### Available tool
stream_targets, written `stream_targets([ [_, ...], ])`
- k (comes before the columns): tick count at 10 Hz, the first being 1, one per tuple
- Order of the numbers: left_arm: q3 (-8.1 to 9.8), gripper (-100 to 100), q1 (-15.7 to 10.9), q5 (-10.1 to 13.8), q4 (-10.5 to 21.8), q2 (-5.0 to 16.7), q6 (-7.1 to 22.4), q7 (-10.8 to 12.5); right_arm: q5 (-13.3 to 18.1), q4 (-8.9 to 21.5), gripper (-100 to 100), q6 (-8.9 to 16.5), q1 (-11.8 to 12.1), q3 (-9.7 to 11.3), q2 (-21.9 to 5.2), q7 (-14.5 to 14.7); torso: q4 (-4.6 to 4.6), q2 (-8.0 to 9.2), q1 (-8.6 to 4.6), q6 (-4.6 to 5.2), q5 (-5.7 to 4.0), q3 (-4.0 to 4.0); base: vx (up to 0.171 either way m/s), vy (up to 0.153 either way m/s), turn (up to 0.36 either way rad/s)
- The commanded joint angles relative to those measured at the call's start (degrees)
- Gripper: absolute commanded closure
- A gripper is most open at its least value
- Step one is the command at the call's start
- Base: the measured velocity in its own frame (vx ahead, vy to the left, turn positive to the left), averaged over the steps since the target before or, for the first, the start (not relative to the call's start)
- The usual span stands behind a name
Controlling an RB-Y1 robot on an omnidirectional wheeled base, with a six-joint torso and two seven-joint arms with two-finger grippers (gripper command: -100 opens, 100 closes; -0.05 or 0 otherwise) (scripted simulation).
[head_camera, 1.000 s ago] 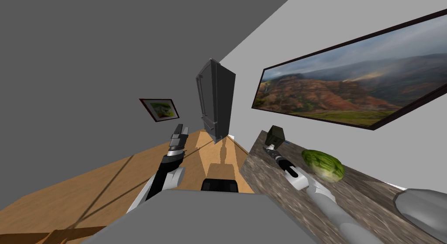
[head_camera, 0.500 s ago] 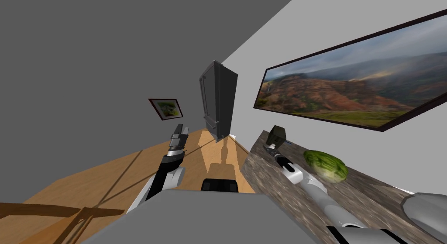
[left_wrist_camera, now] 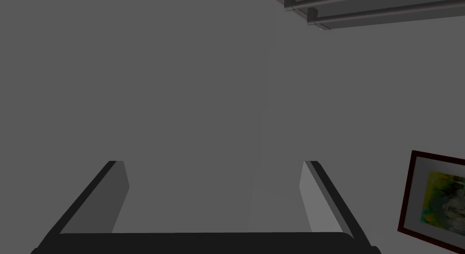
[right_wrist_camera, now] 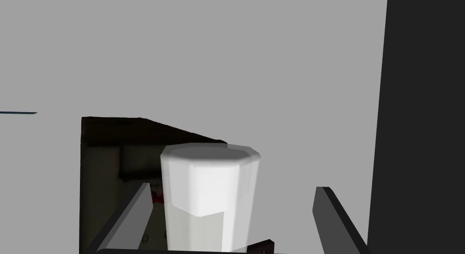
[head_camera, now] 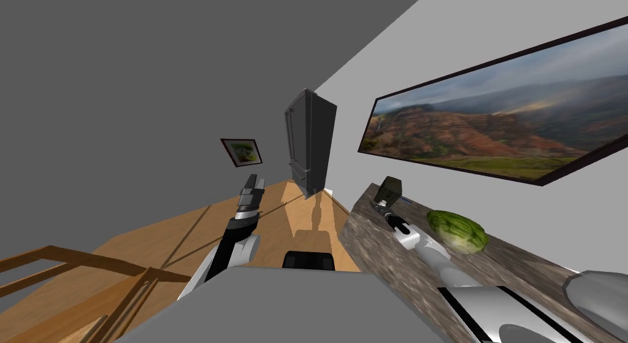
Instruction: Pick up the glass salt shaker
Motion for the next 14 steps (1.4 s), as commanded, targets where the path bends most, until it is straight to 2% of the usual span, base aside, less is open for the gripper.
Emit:
stream_targets([
  [1, 0.00, 0, 0.00, 0.00, 0.00, 0.00, 0.00, 0.00, -2.37, 2.86, -100, -0.63, -2.86, 1.36, -0.07, 2.06, 0.00, 0.00, 0.00, 0.00, 0.00, 0.00, -0.113, 0.020, 0.144],
  [2, -0.01, 0, -0.01, 0.00, 0.00, 0.00, 0.00, 0.00, -2.37, 5.92, -100, -0.63, -5.02, 1.36, -0.07, 2.06, 0.02, 0.12, 0.08, -0.07, 0.02, 0.06, -0.114, 0.016, 0.106],
  [3, 0.00, 0, -0.01, 0.00, 0.00, 0.00, 0.00, 0.00, -2.37, 7.15, -100, -0.63, -5.02, 1.36, -0.07, 2.06, 0.04, 0.14, 0.08, -0.02, 0.03, 0.08, -0.043, -0.001, 0.009],
  [4, 0.00, 0, 0.00, 0.00, 0.00, 0.00, 0.00, 0.00, -4.66, 9.79, -100, -1.29, -7.87, 2.81, -0.24, 3.89, 0.00, 0.00, 0.01, 0.02, 0.00, 0.01, -0.093, -0.002, 0.146],
  [5, 0.00, 0, -0.01, 0.00, 0.00, 0.00, 0.00, 0.00, -4.66, 12.69, -100, -1.29, -9.69, 2.81, -0.24, 3.89, 0.01, 0.08, 0.01, -0.06, 0.01, 0.04, -0.110, -0.004, 0.121],
  [6, 0.00, 0, -0.01, 0.00, 0.00, 0.00, 0.00, 0.00, -4.25, 12.22, -100, -1.95, -9.09, 2.48, 0.13, 3.96, 0.03, 0.13, 0.00, -0.02, 0.01, 0.07, -0.041, -0.002, 0.015],
  [7, 0.00, 0, 0.00, 0.00, 0.00, 0.00, 0.00, 0.00, -4.31, 12.46, 100, -1.91, -9.27, 2.50, 0.14, 4.12, 0.00, -0.01, -0.01, 0.01, 0.00, 0.00, -0.007, -0.002, -0.017],
  [11, 0.00, 0, 0.01, 0.00, 0.00, 0.00, 0.00, 0.00, -4.32, 12.45, 100, -1.90, -9.23, 2.48, 0.12, 4.08, -0.06, -0.24, 0.00, -0.03, -0.01, -0.14, 0.000, 0.000, 0.000],
  [12, 0.00, 0, 0.01, 0.00, 0.00, 0.00, 0.00, 0.00, -4.31, 12.45, 0, -1.90, -9.23, 2.48, 0.11, 4.09, -0.06, -0.25, 0.00, -0.03, -0.01, -0.15, 0.000, 0.000, 0.000],
  [13, 0.00, 0, 0.01, 0.00, 0.00, 0.00, 0.00, 0.00, -2.37, 9.59, 100, -0.63, -6.37, 1.36, -0.07, 2.06, -0.06, -0.25, 0.00, -0.03, -0.01, -0.15, 0.099, 0.014, -0.157],
  [14, 0.01, 0, 0.03, 0.00, 0.00, 0.00, 0.00, 0.00, -2.37, 10.83, 100, -0.63, -6.54, 1.36, -0.07, 2.06, -0.16, -0.49, -0.03, 0.15, -0.04, -0.30, 0.124, 0.000, -0.128],
])
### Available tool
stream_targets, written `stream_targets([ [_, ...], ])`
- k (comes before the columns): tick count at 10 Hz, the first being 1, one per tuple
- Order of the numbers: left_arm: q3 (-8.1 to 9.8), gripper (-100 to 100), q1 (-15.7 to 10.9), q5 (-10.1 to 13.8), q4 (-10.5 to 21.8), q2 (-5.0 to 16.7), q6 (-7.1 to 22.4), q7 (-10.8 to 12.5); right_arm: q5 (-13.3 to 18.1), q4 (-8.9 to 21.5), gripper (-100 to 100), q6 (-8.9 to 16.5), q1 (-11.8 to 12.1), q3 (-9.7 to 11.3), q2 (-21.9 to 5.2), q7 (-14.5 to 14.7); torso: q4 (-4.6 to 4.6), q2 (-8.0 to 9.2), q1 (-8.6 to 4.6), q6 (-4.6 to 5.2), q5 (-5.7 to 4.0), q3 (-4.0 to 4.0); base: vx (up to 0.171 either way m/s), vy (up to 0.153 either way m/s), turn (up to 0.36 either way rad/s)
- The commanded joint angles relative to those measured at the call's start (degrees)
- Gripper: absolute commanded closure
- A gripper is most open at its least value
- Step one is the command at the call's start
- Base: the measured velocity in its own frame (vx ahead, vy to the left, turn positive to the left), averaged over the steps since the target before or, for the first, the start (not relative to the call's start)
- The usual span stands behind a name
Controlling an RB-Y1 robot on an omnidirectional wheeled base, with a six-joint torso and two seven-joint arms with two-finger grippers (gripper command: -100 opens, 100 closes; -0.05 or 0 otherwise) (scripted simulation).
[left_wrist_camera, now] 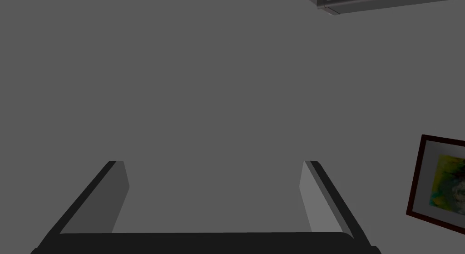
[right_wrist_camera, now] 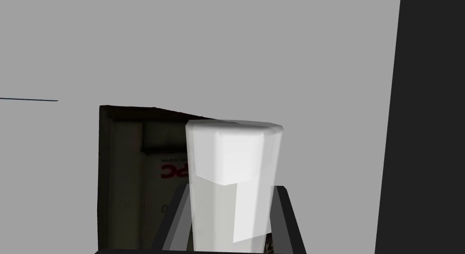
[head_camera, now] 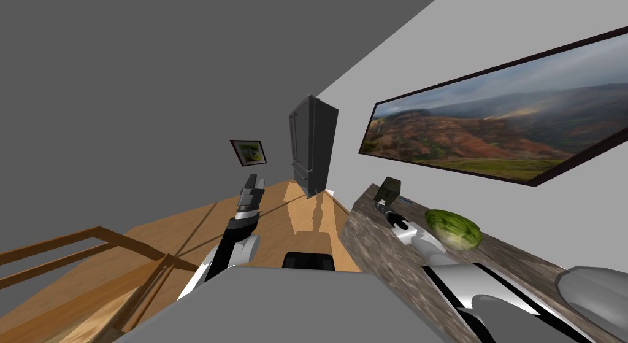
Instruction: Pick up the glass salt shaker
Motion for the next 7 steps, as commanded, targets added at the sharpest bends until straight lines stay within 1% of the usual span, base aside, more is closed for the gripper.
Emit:
stream_targets([
  [1, 0.00, 0, 0.00, 0.00, 0.00, 0.00, 0.00, 0.00, 0.28, -2.86, 100, 0.57, 1.69, 0.08, -0.25, -0.69, 0.00, 0.00, 0.00, 0.00, 0.00, 0.00, 0.068, -0.012, -0.036],
  [2, 0.00, 0, -0.01, 0.00, 0.00, 0.00, 0.00, 0.00, 2.58, -5.02, 100, 1.23, 4.21, -1.37, -0.07, -2.52, 0.01, 0.04, -0.07, -0.12, -0.04, 0.01, 0.115, -0.014, -0.113],
  [3, 0.00, 0, 0.00, 0.00, 0.00, 0.00, 0.00, 0.00, 2.58, -5.55, 100, 1.23, 5.21, -1.37, -0.07, -2.52, -0.07, -0.10, -0.17, 0.01, -0.09, -0.08, 0.112, 0.000, -0.099],
  [4, 0.00, 0, 0.00, 0.00, 0.00, 0.00, 0.00, 0.00, 2.58, -8.58, 100, 1.23, 6.35, -1.37, -0.07, -2.52, -0.14, -0.12, -0.24, 0.04, -0.18, -0.13, 0.047, 0.000, -0.039],
  [5, 0.00, 0, -0.01, 0.00, 0.00, 0.00, 0.00, 0.00, 4.87, -10.61, 100, 1.89, 8.90, -2.81, 0.11, -4.36, -0.16, -0.03, -0.29, -0.07, -0.26, -0.11, 0.085, -0.003, -0.118],
  [6, 0.00, 0, 0.00, 0.00, 0.00, 0.00, 0.00, 0.00, 4.87, -11.89, 100, 1.89, 10.20, -2.81, 0.11, -4.36, -0.23, -0.12, -0.36, 0.06, -0.32, -0.18, 0.105, -0.008, -0.098],
  [7, 0.00, 0, 0.00, 0.00, 0.00, 0.00, 0.00, 0.00, 4.87, -14.73, 100, 1.89, 11.02, -2.81, 0.11, -4.36, -0.26, -0.18, -0.45, 0.06, -0.35, -0.22, 0.054, -0.010, -0.040],
])
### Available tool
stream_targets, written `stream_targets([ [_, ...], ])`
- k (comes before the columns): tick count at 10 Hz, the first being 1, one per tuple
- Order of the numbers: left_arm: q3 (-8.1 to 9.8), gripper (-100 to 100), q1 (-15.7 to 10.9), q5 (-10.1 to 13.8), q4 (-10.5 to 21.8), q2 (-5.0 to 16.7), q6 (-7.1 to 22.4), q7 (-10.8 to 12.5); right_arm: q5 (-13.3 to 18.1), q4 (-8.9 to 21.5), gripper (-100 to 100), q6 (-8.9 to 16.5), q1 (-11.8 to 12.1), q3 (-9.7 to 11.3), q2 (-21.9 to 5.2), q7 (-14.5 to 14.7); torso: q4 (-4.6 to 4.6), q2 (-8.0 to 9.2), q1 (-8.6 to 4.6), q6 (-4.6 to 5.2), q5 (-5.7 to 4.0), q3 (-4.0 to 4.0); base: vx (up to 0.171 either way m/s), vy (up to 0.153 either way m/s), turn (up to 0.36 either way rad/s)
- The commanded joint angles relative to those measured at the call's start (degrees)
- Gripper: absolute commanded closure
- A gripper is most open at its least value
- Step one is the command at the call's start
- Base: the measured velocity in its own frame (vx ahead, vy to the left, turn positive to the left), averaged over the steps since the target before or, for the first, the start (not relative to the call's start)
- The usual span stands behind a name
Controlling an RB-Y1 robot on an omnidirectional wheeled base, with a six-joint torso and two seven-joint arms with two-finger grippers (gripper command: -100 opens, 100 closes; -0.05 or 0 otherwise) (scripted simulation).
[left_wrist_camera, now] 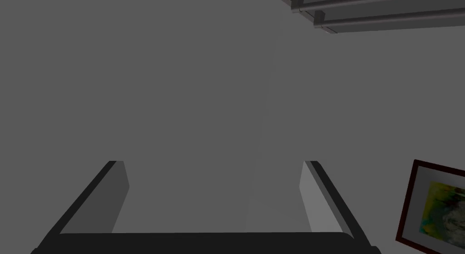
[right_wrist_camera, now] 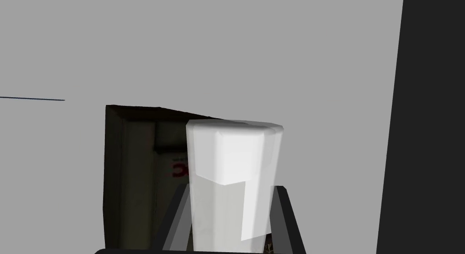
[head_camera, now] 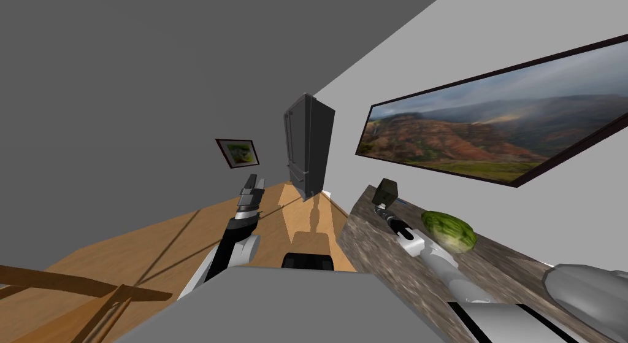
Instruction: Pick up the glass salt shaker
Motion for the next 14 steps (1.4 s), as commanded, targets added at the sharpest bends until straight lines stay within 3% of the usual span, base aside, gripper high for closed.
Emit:
stream_targets([
  [1, 0.00, 0, 0.00, 0.00, 0.00, 0.00, 0.00, 0.00, 0.10, -1.66, 100, -0.19, 0.36, 0.22, 0.00, -0.07, 0.00, 0.00, 0.00, 0.00, 0.00, 0.00, 0.000, 0.000, 0.000],
  [2, 0.00, 0, -0.01, 0.00, 0.00, 0.00, 0.00, 0.00, 2.39, -3.17, 100, 0.46, 2.57, -1.22, 0.18, -1.91, 0.02, 0.07, 0.02, -0.09, 0.00, 0.04, 0.074, 0.004, -0.112],
  [4, 0.00, 0, 0.01, 0.00, 0.00, 0.00, 0.00, 0.00, 2.39, -7.32, 100, 0.46, 5.03, -1.22, 0.18, -1.91, -0.04, -0.11, -0.06, 0.07, 0.00, -0.07, 0.080, -0.006, -0.076],
  [5, 0.00, 0, 0.00, 0.00, 0.00, 0.00, 0.00, 0.00, 4.68, -9.24, 100, 1.12, 7.41, -2.67, 0.35, -3.74, -0.02, -0.07, -0.04, -0.05, -0.03, -0.04, 0.112, 0.008, -0.124],
  [6, 0.00, 0, 0.01, 0.00, 0.00, 0.00, 0.00, 0.00, 4.68, -11.52, 100, 1.12, 9.32, -2.67, 0.35, -3.74, -0.05, -0.18, -0.01, 0.07, -0.01, -0.11, 0.116, 0.009, -0.107],
  [7, 0.00, 0, 0.01, 0.00, 0.00, 0.00, 0.00, 0.00, 4.68, -13.62, 100, 1.12, 9.69, -2.67, 0.35, -3.74, -0.09, -0.21, -0.02, 0.03, -0.04, -0.14, 0.044, -0.002, -0.018],
  [8, 0.00, 0, 0.00, 0.00, 0.00, 0.00, 0.00, 0.00, 6.98, -15.98, 100, 1.78, 12.51, -4.12, 0.53, -5.58, -0.05, -0.08, -0.03, -0.09, -0.07, -0.07, 0.093, -0.003, -0.123],
  [10, 0.00, 0, 0.01, 0.00, 0.00, 0.00, 0.00, 0.00, 6.98, -19.10, 100, 1.78, 14.36, -4.12, 0.53, -5.58, -0.09, -0.16, -0.06, 0.04, -0.06, -0.12, 0.069, 0.006, -0.065],
  [11, 0.00, 0, 0.00, 0.00, 0.00, 0.00, 0.00, 0.00, 9.27, -21.19, 100, 2.43, 16.94, -5.57, 0.70, -7.41, -0.05, -0.05, -0.03, -0.08, -0.07, -0.05, 0.086, -0.014, -0.140],
  [12, 0.00, 0, 0.01, 0.00, 0.00, 0.00, 0.00, 0.00, 9.27, -22.88, 100, 2.43, 18.36, -5.57, 0.70, -7.41, -0.07, -0.12, -0.11, 0.08, -0.05, -0.08, 0.107, 0.002, -0.095],
  [14, 0.00, 0, 0.00, 0.00, 0.00, 0.00, 0.00, 0.00, 9.27, -25.50, 100, 2.43, 19.02, -5.57, 0.70, -7.41, -0.07, -0.12, -0.04, -0.11, -0.10, -0.10, 0.034, 0.007, -0.002],
])
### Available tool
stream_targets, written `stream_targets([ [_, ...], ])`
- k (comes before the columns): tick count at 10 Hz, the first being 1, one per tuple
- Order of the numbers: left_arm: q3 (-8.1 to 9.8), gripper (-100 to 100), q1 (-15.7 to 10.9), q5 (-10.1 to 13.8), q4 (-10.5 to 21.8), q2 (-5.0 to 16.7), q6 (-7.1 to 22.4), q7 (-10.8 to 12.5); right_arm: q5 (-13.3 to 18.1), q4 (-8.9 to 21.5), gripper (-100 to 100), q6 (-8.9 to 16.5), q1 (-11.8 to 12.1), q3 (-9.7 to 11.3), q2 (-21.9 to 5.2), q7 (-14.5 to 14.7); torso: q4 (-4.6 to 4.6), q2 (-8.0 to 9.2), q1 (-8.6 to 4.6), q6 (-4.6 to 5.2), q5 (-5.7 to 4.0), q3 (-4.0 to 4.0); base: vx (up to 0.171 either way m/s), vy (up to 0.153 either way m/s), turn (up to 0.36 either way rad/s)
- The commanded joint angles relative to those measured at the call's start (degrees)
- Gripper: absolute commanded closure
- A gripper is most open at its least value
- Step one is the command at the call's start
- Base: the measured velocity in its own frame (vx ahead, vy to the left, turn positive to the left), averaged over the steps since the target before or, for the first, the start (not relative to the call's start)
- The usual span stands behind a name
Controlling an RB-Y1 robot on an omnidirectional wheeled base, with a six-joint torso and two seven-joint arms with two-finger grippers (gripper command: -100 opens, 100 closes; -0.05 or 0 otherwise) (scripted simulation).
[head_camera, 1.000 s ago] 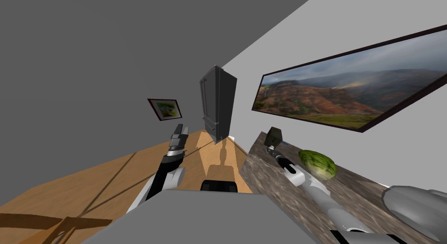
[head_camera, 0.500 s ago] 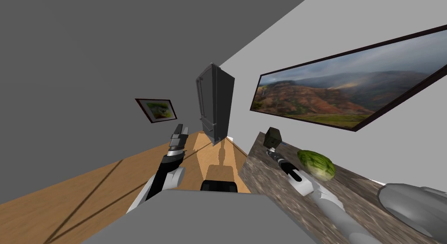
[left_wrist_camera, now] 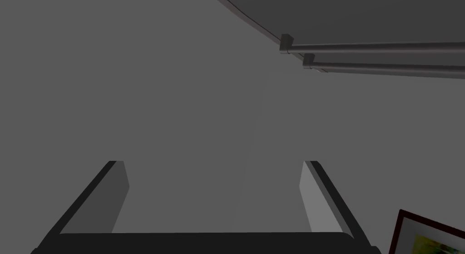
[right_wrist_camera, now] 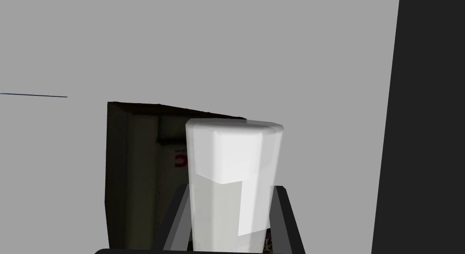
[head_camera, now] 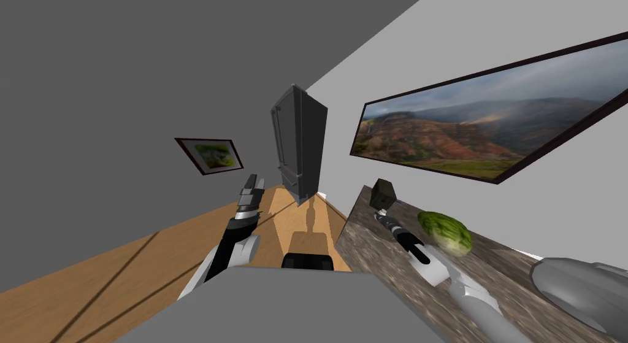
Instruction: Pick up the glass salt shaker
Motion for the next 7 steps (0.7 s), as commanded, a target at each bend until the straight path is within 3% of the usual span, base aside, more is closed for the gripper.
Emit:
stream_targets([
  [1, 0.00, 0, 0.00, 0.00, 0.00, 0.00, 0.00, 0.00, 2.40, -2.86, 100, 0.20, 2.86, -1.46, 0.34, -1.70, 0.00, 0.00, 0.00, 0.00, 0.00, 0.00, 0.088, 0.014, -0.114],
  [3, 0.00, 0, 0.01, 0.00, 0.00, 0.00, 0.00, 0.00, 2.40, -6.19, 100, 0.20, 4.39, -1.46, 0.34, -1.70, -0.07, -0.18, -0.04, 0.13, 0.00, -0.11, 0.073, 0.007, -0.083],
  [4, 0.00, 0, 0.00, 0.00, 0.00, 0.00, 0.00, 0.00, 4.69, -7.99, 100, 0.86, 6.99, -2.91, 0.51, -3.54, -0.02, -0.10, -0.03, 0.00, 0.00, -0.06, 0.091, 0.003, -0.104],
  [6, 0.00, 0, 0.01, 0.00, 0.00, 0.00, 0.00, 0.00, 4.69, -11.63, 100, 0.86, 9.06, -2.91, 0.51, -3.54, -0.06, -0.20, -0.04, 0.10, 0.01, -0.12, 0.079, 0.009, -0.065],
  [7, 0.00, 0, 0.00, 0.00, 0.00, 0.00, 0.00, 0.00, 6.98, -13.87, 100, 1.52, 11.94, -4.36, 0.69, -5.37, -0.02, -0.11, 0.00, 0.02, 0.01, -0.07, 0.094, 0.016, -0.140],
])
